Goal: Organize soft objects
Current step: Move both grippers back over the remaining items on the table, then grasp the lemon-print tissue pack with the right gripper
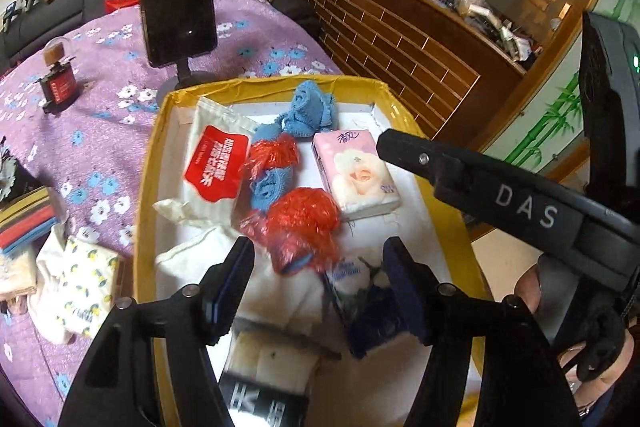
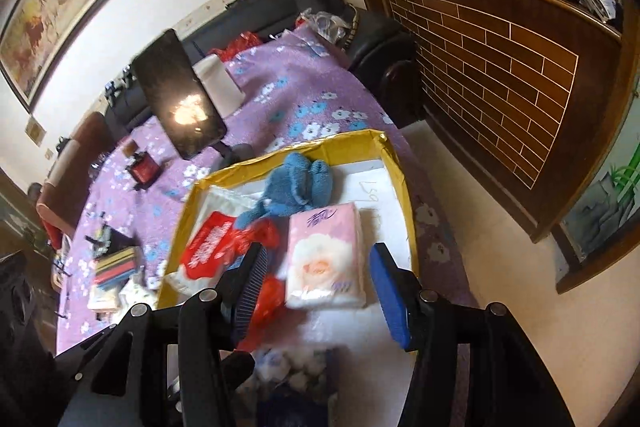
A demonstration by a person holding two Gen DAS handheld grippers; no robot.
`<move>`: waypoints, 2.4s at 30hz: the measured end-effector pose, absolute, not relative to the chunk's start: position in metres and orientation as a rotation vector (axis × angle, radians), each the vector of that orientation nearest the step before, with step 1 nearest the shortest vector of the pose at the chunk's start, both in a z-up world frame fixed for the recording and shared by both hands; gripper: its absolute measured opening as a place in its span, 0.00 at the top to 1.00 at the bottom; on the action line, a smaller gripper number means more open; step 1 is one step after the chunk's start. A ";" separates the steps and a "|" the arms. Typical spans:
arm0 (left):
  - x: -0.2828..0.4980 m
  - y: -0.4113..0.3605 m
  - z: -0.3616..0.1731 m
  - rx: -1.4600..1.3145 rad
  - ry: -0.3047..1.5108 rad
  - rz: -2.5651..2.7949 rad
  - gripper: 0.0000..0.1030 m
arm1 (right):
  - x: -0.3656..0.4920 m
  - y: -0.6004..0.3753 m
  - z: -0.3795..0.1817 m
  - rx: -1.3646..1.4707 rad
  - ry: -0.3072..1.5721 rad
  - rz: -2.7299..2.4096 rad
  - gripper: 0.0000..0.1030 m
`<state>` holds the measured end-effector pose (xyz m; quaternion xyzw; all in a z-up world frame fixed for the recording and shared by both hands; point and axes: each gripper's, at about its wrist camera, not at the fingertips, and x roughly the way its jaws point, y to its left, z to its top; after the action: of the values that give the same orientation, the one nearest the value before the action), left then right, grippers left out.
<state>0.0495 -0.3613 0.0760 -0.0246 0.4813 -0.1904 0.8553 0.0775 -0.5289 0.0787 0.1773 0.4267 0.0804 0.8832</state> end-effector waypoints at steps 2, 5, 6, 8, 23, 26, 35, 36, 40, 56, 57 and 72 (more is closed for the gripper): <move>0.041 -0.354 0.081 -0.061 0.997 -0.406 0.36 | 0.069 -0.526 0.081 0.383 0.878 0.181 0.42; 0.029 -0.342 0.084 -0.065 0.980 -0.407 0.35 | 0.052 -0.514 0.086 0.396 0.862 0.219 0.42; 0.024 -0.336 0.085 -0.071 0.977 -0.409 0.35 | 0.048 -0.511 0.088 0.396 0.857 0.226 0.42; 0.018 -0.325 0.086 -0.081 0.973 -0.404 0.35 | 0.039 -0.502 0.090 0.390 0.846 0.244 0.42; -0.042 -0.205 0.089 -0.148 0.874 -0.281 0.35 | 0.001 -0.406 0.093 0.288 0.861 0.418 0.41; -0.053 -0.181 0.079 -0.142 0.866 -0.231 0.34 | -0.002 -0.388 0.087 0.268 0.881 0.442 0.41; -0.068 -0.091 0.032 -0.191 0.890 0.013 0.34 | 0.015 -0.336 0.074 0.225 0.979 0.507 0.41; -0.067 -0.088 0.029 -0.195 0.893 0.028 0.34 | 0.018 -0.331 0.074 0.218 0.988 0.507 0.41; -0.067 -0.083 0.016 -0.162 0.890 0.072 0.34 | 0.043 -0.301 0.069 0.139 1.041 0.493 0.41; -0.075 -0.081 0.018 -0.198 0.866 0.032 0.34 | 0.109 -0.252 0.021 0.020 1.257 0.300 0.36; -0.076 -0.081 0.018 -0.202 0.865 0.030 0.34 | 0.108 -0.248 0.017 0.002 1.276 0.297 0.36; -0.078 -0.078 0.019 -0.223 0.858 0.021 0.34 | 0.086 -0.205 0.020 -0.049 1.168 0.446 0.45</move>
<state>-0.0782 -0.0781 0.0194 -0.1080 0.4149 0.0099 0.9034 0.0864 -0.2050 0.0203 -0.0229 0.5466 0.2087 0.8106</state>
